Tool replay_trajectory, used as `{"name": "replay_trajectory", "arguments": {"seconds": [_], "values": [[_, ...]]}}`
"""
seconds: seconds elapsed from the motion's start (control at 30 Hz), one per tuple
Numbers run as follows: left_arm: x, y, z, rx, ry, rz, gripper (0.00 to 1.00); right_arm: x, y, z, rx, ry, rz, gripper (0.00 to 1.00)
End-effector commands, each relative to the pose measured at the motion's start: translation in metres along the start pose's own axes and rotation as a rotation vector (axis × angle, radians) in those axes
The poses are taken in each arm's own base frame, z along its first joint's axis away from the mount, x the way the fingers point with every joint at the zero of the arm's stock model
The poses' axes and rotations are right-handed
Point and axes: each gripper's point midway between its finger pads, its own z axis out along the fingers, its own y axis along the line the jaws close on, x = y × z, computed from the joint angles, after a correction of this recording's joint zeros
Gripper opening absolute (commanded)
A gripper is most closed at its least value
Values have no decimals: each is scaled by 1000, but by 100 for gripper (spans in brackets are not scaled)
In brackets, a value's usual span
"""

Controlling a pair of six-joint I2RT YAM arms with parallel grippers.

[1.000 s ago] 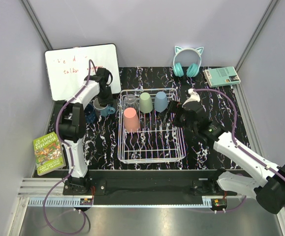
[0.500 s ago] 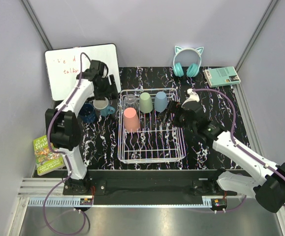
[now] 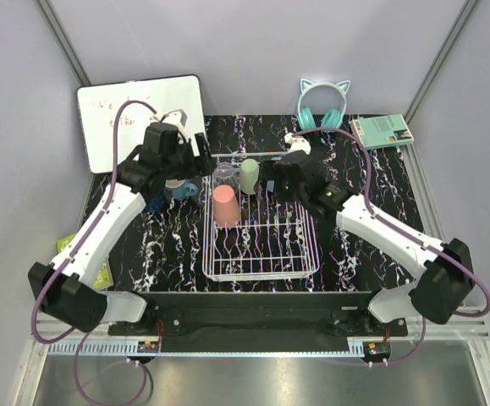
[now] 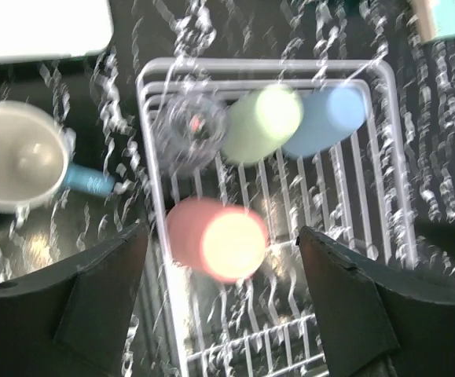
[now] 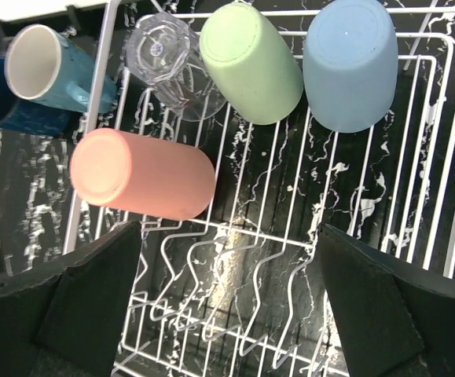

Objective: Unload the cups from the dish rack

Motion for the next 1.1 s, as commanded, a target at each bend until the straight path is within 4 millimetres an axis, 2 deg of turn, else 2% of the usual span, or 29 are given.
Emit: {"name": "replay_trajectory", "arguments": {"seconds": [0.0,0.03,0.07,0.13,0.17,0.23,0.27,0.37,0.43,0.6,0.73,1.07], "values": [[13,4,-11,-31,-71,27,83,-14,-1,3,63,-33,-56,100],[19,7,-17,-47,-81,41,83,-16,-3,4,80,-44,-38,100],[26,-2,-20,-28,-77,63,83,-18,-3,3,82,-52,-29,100],[35,-6,-26,-29,-85,84,84,-16,-4,3,86,-51,-9,100],[49,-11,-24,-20,-60,99,84,-16,-3,1,84,-54,-1,100],[60,-14,-22,-16,-51,116,85,-12,-6,1,91,-51,12,100],[72,-11,-17,-24,-27,118,85,-12,-8,-2,89,-55,16,100],[88,-13,-7,-18,7,118,86,-8,-15,-10,99,-65,32,100],[92,-13,-3,-32,5,125,86,-1,-22,-14,115,-61,32,100],[99,-7,14,-71,25,146,87,1,-30,-28,117,-79,46,100],[102,-13,29,-63,46,147,88,1,-32,-35,117,-85,53,100],[99,-19,58,-90,55,146,88,7,-35,-35,121,-72,49,100]]}}
